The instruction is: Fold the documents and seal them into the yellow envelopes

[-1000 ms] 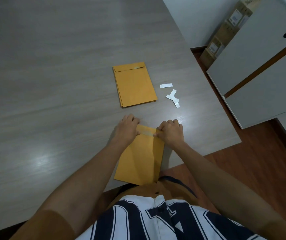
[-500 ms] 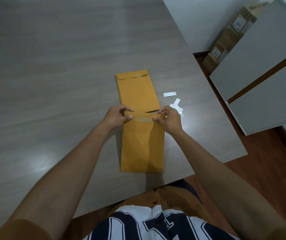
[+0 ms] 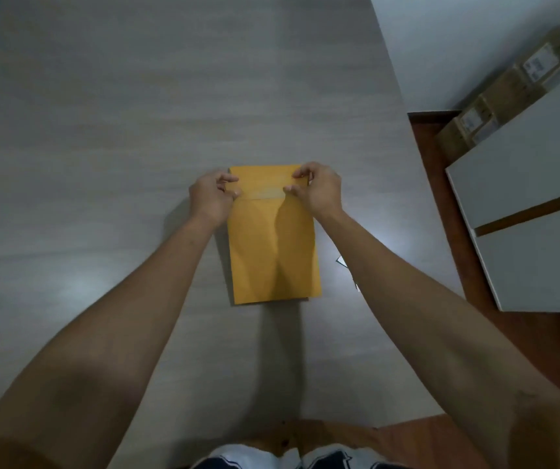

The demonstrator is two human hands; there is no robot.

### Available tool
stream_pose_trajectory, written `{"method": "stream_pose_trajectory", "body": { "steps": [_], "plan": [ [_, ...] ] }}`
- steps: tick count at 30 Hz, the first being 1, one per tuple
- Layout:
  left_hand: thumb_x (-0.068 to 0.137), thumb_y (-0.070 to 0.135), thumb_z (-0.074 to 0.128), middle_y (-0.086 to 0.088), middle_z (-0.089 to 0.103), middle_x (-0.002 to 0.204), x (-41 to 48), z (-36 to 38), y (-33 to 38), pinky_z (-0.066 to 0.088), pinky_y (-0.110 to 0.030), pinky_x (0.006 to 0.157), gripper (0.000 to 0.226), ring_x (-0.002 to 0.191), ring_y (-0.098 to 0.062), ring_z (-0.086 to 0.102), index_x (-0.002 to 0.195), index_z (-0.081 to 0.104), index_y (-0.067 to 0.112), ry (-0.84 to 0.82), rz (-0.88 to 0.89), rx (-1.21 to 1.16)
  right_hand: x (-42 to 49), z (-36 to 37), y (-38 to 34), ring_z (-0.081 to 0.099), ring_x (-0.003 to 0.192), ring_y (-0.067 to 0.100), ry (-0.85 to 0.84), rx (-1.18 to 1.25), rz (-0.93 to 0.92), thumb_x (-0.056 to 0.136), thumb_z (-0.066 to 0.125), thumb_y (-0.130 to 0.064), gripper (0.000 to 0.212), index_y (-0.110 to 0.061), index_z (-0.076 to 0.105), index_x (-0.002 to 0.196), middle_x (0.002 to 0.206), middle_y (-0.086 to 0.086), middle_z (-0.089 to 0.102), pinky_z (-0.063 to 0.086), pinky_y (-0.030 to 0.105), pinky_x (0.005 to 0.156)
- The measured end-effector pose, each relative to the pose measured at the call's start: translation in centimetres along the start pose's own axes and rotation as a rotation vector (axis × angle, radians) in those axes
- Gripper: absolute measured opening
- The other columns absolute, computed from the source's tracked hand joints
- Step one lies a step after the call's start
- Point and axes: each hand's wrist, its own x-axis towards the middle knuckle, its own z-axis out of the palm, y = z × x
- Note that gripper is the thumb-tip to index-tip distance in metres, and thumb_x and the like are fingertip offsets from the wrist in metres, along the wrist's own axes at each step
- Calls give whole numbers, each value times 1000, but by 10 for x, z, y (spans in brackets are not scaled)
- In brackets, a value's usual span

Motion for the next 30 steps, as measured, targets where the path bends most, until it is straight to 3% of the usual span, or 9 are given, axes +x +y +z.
{"method": "stream_pose_trajectory", "body": {
  "steps": [3,7,11,14,16,18,21,25,30],
  "plan": [
    [87,6,72,-4,66,105,23,8,7,47,-24,85,23,88,-12,53,110,72,11,12,55,28,35,6,0,50,86,12,-5,-36,-8,71,85,-22,30,-13,72,97,92,-1,58,44,27,78],
    [85,2,71,-9,68,110,50,18,9,43,-19,79,24,93,-16,60,107,74,12,20,86,76,61,15,7,57,101,19,-1,-57,21,71,86,-25,31,-16,72,97,111,8,58,46,26,84],
    [86,4,71,-11,62,111,67,29,-9,41,-15,80,25,93,-21,62,107,73,18,19,97,169,64,31,19,54,102,20,-22,-100,-23,74,83,-27,30,-18,70,99,109,3,50,47,27,84],
    [84,-5,65,-10,51,107,58,31,-17,34,-8,80,35,99,-24,54,113,70,12,70,183,220,59,41,31,47,104,21,37,-164,-111,74,81,-32,26,-19,70,94,103,2,49,46,30,84],
    [80,-8,62,-13,54,107,49,33,-21,42,-24,84,38,103,-30,52,112,69,10,114,349,325,55,47,37,47,97,23,96,-212,-239,78,76,-27,16,-16,71,89,96,3,54,46,33,80],
    [81,-5,57,-12,58,101,39,40,-29,48,-41,76,33,95,-32,55,107,70,11,116,533,428,48,51,40,51,90,26,122,-275,-421,86,63,-15,10,-11,72,88,91,5,59,47,37,74],
    [84,5,50,-10,61,98,24,51,-42,47,-40,71,30,87,-32,59,104,71,13,152,641,554,39,56,46,55,90,28,78,-402,-605,90,45,-11,28,-14,73,97,98,6,63,46,38,75],
    [81,19,57,-10,61,104,16,55,-45,44,-40,74,30,94,-30,58,108,67,13,146,651,681,33,62,57,58,93,27,95,-531,-666,92,54,-9,24,-15,71,109,104,5,65,47,38,77],
    [80,24,50,-10,60,105,12,56,-38,42,-41,74,36,96,-29,56,109,66,10,137,605,686,33,66,56,59,91,26,136,-577,-645,88,64,-10,19,-16,72,104,99,3,66,48,37,76]
  ]
}}
